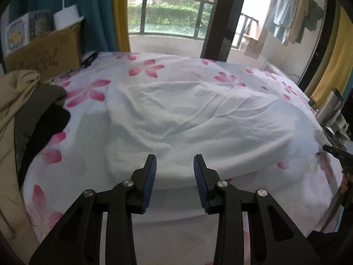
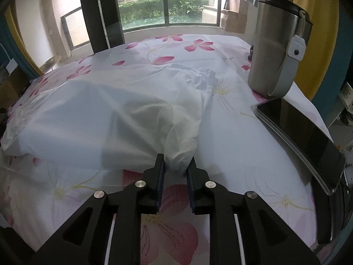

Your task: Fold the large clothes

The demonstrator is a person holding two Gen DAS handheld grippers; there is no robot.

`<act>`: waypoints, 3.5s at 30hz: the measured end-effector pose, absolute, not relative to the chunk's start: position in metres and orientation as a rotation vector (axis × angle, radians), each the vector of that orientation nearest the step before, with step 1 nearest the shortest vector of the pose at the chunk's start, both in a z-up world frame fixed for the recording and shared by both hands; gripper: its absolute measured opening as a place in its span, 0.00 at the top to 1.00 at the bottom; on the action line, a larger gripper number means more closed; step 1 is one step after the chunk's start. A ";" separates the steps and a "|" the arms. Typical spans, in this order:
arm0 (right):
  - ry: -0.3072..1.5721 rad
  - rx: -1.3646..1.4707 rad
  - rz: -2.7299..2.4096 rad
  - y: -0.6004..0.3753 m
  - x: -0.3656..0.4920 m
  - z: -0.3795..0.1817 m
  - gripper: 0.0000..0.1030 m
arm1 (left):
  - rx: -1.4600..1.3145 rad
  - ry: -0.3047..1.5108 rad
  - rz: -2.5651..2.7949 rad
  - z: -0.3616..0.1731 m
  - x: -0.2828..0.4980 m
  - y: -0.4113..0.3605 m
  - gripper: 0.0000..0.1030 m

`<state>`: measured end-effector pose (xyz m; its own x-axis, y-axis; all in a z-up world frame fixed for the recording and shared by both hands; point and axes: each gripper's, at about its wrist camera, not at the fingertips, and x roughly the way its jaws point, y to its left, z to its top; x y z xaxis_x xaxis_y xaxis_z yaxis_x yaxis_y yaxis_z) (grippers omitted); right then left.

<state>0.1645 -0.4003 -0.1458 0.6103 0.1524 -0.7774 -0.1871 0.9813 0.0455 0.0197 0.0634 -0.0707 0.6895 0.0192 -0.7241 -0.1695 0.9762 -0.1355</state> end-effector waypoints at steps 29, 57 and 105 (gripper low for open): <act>0.931 0.150 0.280 -0.403 0.139 -0.141 0.29 | -0.090 0.786 -0.130 -0.061 0.092 -0.032 0.53; 0.844 0.466 0.536 -0.341 0.241 -0.163 0.10 | -0.071 0.855 -0.137 -0.111 0.178 -0.065 0.53; 0.745 -0.201 0.773 -0.069 0.180 -0.081 0.84 | -0.347 0.686 0.082 -0.069 0.049 0.144 0.53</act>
<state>0.1798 -0.0689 -0.0808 0.4789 0.5604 -0.6757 -0.6957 0.7117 0.0972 0.0488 0.1437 -0.0689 0.7730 -0.0395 -0.6332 -0.1869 0.9396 -0.2868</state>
